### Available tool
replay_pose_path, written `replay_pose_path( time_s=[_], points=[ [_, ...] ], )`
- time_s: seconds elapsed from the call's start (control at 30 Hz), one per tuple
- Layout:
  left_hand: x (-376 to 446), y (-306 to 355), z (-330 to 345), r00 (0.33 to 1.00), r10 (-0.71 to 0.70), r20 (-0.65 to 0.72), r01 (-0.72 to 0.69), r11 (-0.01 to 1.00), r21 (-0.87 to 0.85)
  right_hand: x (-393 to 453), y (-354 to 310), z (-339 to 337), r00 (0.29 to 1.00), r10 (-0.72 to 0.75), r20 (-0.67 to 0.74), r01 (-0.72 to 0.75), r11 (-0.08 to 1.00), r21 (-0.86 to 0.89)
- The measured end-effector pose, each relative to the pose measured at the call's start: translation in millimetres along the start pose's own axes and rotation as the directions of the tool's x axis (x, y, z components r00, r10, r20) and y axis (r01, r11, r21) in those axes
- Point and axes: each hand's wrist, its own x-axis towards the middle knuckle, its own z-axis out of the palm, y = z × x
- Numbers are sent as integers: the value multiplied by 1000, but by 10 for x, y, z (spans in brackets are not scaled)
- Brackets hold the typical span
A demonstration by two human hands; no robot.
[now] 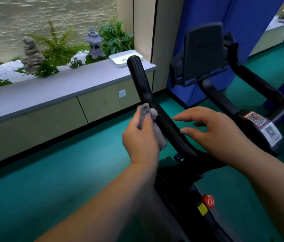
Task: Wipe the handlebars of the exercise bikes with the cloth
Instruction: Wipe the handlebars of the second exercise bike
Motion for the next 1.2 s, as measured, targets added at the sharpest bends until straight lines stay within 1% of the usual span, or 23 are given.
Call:
replay_pose_path(
  time_s=[0.07, 0.13, 0.2, 0.33, 0.43, 0.53, 0.6, 0.67, 0.73, 0.83, 0.93, 1.07, 1.13, 1.2],
  points=[
    [-408, -117, -22, 1000, -17, 3, 17, 1000, 6, -62, 88, -62, 1000, -27, 8, 27, 1000, -8],
    [-611, -167, -9, 1000, -23, -9, 23, 1000, 1, -123, 168, -125, 998, -50, 45, 50, 999, -14],
    [-536, -154, 27, 998, -33, -58, 31, 999, -35, -178, 245, -192, 994, -86, 74, 87, 996, -16],
    [-348, -108, 163, 987, -70, -142, 50, 989, -137, -277, 381, -369, 978, -201, 55, 203, 979, -29],
    [-662, -231, 235, 976, -35, -216, 14, 995, -100, -341, 497, -481, 961, -276, 19, 276, 961, 17],
    [-1141, -360, 288, 964, -8, -266, -20, 995, -103, -381, 598, -503, 952, -305, 0, 304, 949, 79],
    [-1371, -368, 347, 957, 53, -286, -75, 995, -69, -403, 665, -503, 946, -323, 12, 320, 943, 91],
    [-1349, -369, 354, 939, 102, -328, -118, 993, -28, -420, 728, -518, 938, -347, 15, 345, 934, 91],
    [-1203, -342, 341, 930, 89, -356, -109, 993, -38, -440, 784, -565, 931, -364, 4, 362, 928, 86],
    [-1156, -363, 380, 926, 59, -372, -75, 997, -28, -455, 877, -656, 929, -368, -36, 369, 928, 48],
    [-1422, -427, 475, 913, 109, -392, -115, 993, 9, -470, 956, -695, 933, -356, -51, 357, 934, 22],
    [-1686, -568, 513, 935, 126, -333, -119, 992, 43, -450, 970, -690, 937, -348, -8, 348, 936, 43],
    [-1715, -608, 470, 946, 112, -304, -105, 994, 41, -430, 966, -704, 935, -355, -11, 355, 933, 66],
    [-1738, -625, 445, 959, 64, -277, -69, 998, -9, -420, 995, -743, 937, -349, -31, 350, 933, 81]
  ],
)
